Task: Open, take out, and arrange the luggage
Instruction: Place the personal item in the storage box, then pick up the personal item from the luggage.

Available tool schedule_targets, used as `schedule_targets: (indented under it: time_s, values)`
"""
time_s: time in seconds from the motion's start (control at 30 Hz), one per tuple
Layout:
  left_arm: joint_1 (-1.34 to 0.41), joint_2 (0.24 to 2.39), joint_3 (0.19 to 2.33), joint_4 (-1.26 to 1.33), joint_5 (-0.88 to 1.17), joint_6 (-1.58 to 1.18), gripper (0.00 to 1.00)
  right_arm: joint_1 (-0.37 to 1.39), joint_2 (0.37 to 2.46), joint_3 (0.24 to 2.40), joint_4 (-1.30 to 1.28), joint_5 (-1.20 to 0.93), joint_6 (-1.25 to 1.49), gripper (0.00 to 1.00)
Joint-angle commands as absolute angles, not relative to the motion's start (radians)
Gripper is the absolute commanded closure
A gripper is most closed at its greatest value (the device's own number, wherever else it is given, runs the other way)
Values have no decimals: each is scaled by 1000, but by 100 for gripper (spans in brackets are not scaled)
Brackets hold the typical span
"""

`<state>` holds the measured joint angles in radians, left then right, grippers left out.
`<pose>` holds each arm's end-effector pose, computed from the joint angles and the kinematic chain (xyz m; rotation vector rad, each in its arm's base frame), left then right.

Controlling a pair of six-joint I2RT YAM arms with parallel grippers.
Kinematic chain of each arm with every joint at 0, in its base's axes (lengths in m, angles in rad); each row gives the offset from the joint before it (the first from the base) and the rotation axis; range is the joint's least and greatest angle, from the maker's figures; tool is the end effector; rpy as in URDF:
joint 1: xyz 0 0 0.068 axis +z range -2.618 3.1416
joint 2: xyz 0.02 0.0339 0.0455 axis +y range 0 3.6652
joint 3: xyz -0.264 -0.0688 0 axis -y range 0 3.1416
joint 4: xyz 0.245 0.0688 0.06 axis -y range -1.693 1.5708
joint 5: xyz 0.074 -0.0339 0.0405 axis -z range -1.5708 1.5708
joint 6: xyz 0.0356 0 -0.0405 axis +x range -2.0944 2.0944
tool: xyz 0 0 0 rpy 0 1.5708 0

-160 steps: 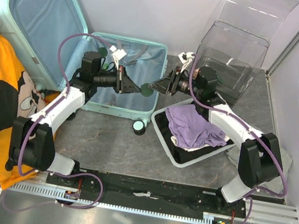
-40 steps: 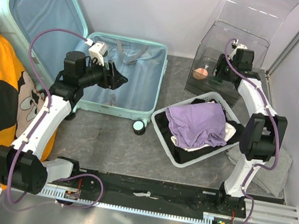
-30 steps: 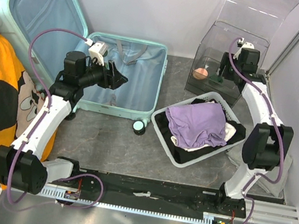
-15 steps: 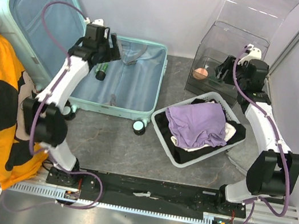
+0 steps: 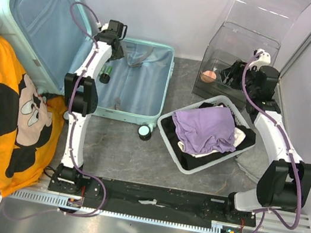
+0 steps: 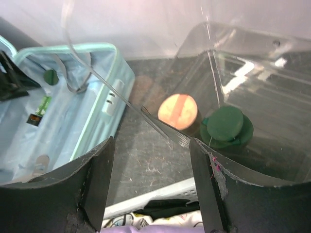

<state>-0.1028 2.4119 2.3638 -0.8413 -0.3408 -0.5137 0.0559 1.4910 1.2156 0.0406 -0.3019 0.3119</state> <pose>0.5305 -0.0428 0.2541 -0.6308 2.3119 0.1349 0.3549 0.0305 0.3427 0.0156 1.8268 0.5329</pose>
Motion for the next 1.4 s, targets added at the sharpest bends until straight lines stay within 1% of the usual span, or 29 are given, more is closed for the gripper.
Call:
schedule_targets:
  time_s: [0.0,0.07,0.3,0.37,0.43,0.57,0.77,1.0,1.13,1.27,1.37]
  values:
    - [-32,2462,2428,-822,-319,-630,47,54,1437,1193,124,-334,327,29]
    - [-25,2480,2424,-769,-299,-655,54,54,1436,1189,135,-344,328,29]
    - [-2,2546,2415,-660,-247,-748,54,54,1419,1189,141,-359,333,29]
    - [-3,2566,2413,-637,-229,-770,53,54,1413,1187,141,-359,328,29]
    - [31,2577,2414,-611,-219,-808,53,54,1398,1186,141,-357,319,29]
    - [41,2597,2402,-588,-235,-890,47,54,1371,1175,140,-342,305,28]
    - [63,2626,2369,-537,-212,-1006,42,54,1342,1169,133,-330,291,28]
    - [71,2622,2319,-457,-248,-1101,41,54,1325,1164,137,-334,288,28]
    - [71,2605,2277,-413,-305,-1108,41,54,1324,1160,137,-331,281,28]
    - [71,2600,2267,-403,-348,-1108,41,52,1328,1161,137,-330,278,27]
    - [69,2591,2252,-394,-367,-1121,43,54,1328,1160,135,-327,275,27]
